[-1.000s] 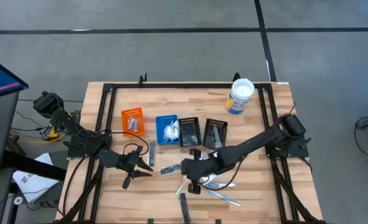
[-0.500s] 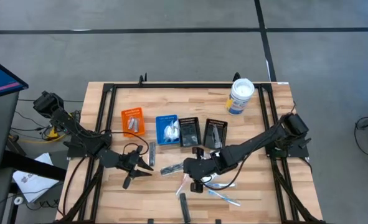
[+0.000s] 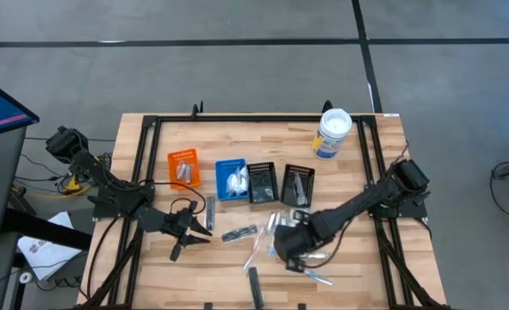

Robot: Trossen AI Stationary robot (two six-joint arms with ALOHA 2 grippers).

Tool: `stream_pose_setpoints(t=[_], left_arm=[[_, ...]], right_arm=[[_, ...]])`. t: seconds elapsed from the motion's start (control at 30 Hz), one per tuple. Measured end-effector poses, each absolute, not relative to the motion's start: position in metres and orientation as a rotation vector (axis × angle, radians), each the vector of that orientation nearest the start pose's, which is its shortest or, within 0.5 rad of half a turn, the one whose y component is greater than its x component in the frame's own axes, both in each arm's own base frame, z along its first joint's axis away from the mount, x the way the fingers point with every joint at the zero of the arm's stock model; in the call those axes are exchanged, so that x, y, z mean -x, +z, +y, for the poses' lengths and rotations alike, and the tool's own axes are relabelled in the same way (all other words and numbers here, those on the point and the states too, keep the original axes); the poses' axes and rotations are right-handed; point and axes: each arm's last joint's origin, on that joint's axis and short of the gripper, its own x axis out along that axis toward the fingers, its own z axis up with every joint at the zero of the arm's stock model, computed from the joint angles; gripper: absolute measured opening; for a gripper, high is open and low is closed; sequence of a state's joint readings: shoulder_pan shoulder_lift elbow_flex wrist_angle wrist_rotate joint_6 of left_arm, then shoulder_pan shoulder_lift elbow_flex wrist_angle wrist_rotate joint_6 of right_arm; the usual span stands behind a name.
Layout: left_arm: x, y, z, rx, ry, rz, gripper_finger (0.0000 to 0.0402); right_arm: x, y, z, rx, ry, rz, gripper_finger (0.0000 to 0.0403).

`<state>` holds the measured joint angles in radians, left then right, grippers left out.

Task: Pick & Place Travel size toiletries
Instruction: Put the orange toothbrush into the left black bin

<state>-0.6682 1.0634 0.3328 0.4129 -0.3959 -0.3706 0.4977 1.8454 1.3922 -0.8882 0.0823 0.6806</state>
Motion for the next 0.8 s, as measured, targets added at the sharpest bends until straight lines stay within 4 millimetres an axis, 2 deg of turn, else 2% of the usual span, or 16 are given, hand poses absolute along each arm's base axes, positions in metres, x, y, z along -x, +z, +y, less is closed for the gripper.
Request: stream_pose_setpoints(t=[0.17, 0.3, 0.43, 0.57, 0.8], left_arm=[[-0.167, 0.186, -0.117, 0.189, -0.192, 0.308, 0.009], [-0.169, 0.187, -0.115, 0.177, -0.183, 0.297, 0.009], [-0.171, 0.187, -0.112, 0.18, -0.169, 0.295, 0.009], [-0.172, 0.187, -0.111, 0.162, -0.168, 0.293, 0.009], [-0.172, 0.187, -0.111, 0.156, -0.173, 0.293, 0.009]], right_arm=[[-0.297, 0.209, 0.189, -0.211, -0.068, 1.454, 0.0001], [-0.292, 0.208, 0.2, -0.201, -0.049, 1.448, 0.0001], [-0.289, 0.202, 0.202, -0.21, -0.065, 1.456, 0.0015], [-0.284, 0.195, 0.198, -0.218, -0.11, 1.499, 0.0057], [-0.284, 0.18, 0.198, -0.245, -0.098, 1.458, 0.0152]])
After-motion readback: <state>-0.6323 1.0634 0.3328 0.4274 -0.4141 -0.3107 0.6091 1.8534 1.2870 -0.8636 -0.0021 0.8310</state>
